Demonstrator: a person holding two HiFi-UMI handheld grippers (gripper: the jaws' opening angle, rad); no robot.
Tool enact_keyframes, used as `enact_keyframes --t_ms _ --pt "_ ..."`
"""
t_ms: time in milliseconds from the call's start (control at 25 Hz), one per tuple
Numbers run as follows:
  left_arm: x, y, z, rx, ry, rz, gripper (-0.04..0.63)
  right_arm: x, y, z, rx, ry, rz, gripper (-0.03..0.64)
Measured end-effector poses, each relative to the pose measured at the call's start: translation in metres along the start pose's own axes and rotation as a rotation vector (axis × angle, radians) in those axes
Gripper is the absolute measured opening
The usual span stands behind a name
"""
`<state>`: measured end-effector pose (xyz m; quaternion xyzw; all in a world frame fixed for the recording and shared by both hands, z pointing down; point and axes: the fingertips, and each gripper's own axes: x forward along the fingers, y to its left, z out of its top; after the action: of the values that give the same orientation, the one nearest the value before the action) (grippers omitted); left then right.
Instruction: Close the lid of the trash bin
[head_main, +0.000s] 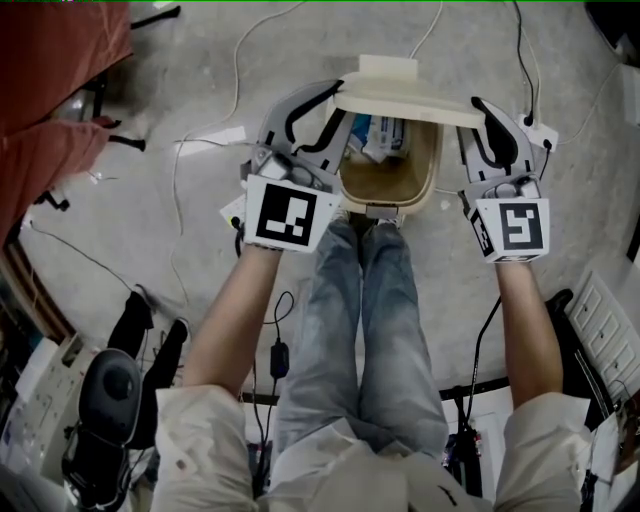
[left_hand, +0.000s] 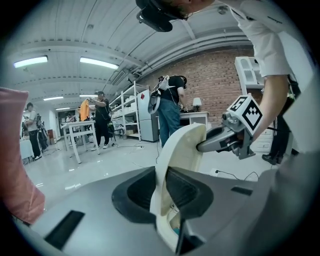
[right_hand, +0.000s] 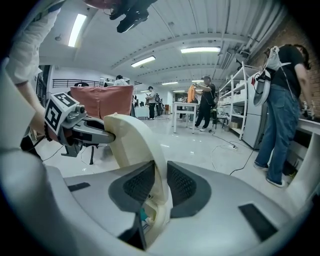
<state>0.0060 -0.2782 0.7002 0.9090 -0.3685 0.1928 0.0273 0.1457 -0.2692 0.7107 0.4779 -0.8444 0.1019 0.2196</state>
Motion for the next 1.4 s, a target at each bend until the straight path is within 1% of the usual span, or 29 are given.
enact_keyframes --t_ms 240,480,600,840,1120,1400 --pt "-0.015 -0.015 -0.01 0.046 0.035 -0.052 0.078 -0.012 0.015 -0.009 -0.029 0.028 0.02 0.091" --pt "-0.026 -0.031 -0.022 0.086 0.076 -0.083 0.08 -0.023 0.028 -0.023 -0.043 0.058 0.035 0.092" --pt "-0.031 -0.041 -0.029 0.089 0.09 -0.099 0.08 -0.027 0.033 -0.029 -0.054 0.071 0.042 0.095" --pt "-0.039 -0.059 -0.044 0.128 0.128 -0.151 0.093 -0.033 0.044 -0.042 -0.114 0.08 0.062 0.112" --pt "-0.045 -0.07 -0.057 0.155 0.157 -0.195 0.115 -0.037 0.056 -0.055 -0.174 0.11 0.115 0.14" --pt "-0.049 -0.081 -0.073 0.21 0.186 -0.248 0.141 -0.041 0.07 -0.076 -0.299 0.182 0.167 0.153"
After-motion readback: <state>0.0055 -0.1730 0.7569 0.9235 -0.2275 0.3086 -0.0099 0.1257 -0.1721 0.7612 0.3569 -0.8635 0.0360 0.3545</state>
